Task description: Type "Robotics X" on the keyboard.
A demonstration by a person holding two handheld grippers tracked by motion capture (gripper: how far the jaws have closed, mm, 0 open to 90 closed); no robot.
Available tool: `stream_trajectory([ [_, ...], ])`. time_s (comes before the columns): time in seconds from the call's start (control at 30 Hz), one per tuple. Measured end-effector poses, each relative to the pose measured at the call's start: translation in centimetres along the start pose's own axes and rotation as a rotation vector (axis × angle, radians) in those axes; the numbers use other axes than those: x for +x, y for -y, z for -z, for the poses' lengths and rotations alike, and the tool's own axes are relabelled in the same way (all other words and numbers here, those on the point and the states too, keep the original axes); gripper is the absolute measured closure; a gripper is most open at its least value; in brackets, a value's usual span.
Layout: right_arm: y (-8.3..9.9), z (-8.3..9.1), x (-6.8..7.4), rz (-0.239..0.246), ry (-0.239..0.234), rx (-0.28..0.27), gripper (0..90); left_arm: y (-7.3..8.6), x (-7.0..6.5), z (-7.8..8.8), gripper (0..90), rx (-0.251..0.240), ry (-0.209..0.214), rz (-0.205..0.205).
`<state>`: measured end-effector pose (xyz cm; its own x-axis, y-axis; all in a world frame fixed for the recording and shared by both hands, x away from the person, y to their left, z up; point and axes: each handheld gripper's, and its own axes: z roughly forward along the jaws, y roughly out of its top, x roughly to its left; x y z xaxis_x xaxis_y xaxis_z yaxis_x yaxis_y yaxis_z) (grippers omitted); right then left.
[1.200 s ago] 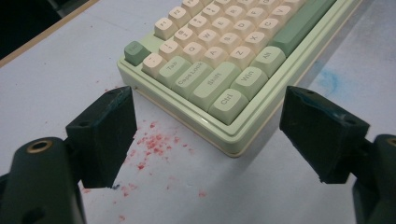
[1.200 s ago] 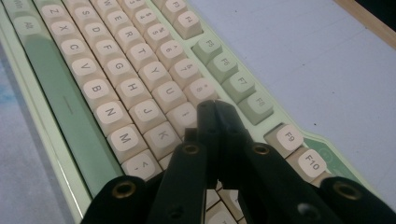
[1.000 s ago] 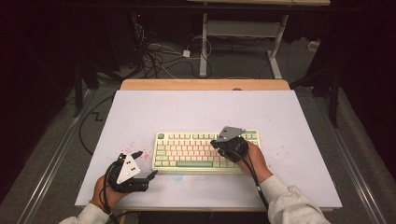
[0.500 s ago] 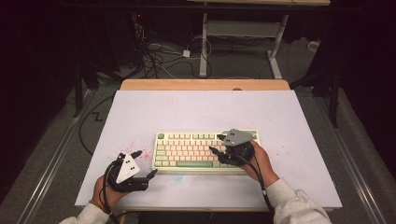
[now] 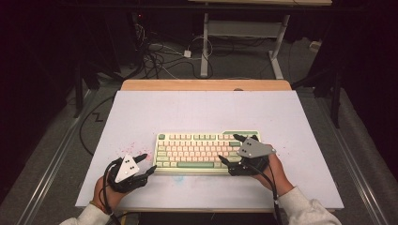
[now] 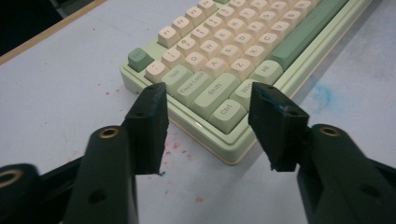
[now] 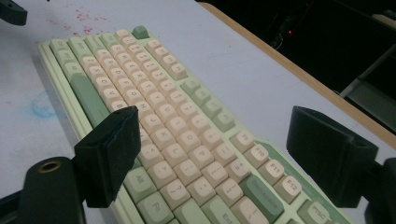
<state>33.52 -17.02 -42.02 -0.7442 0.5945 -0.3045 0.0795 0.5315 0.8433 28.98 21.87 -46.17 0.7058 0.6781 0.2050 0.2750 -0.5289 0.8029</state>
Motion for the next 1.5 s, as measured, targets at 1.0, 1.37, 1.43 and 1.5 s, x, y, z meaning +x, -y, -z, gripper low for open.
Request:
stream_trajectory([
  [1.0,5.6,5.4,1.0,-0.045,0.090,0.040,18.1,-6.8,-0.6,-4.8,87.8,0.131,0.119,-0.084],
  [1.37,6.2,5.0,0.9,-0.031,0.088,0.066,18.5,-9.7,-0.9,-8.6,87.7,0.194,0.164,-0.121],
  [1.43,6.2,4.9,0.9,-0.022,0.084,0.068,18.7,-10.0,-1.0,-9.3,87.7,0.202,0.177,-0.122],
  [1.5,6.2,4.8,1.0,-0.018,0.085,0.074,18.8,-10.2,-1.1,-9.9,87.7,0.209,0.174,-0.120],
])
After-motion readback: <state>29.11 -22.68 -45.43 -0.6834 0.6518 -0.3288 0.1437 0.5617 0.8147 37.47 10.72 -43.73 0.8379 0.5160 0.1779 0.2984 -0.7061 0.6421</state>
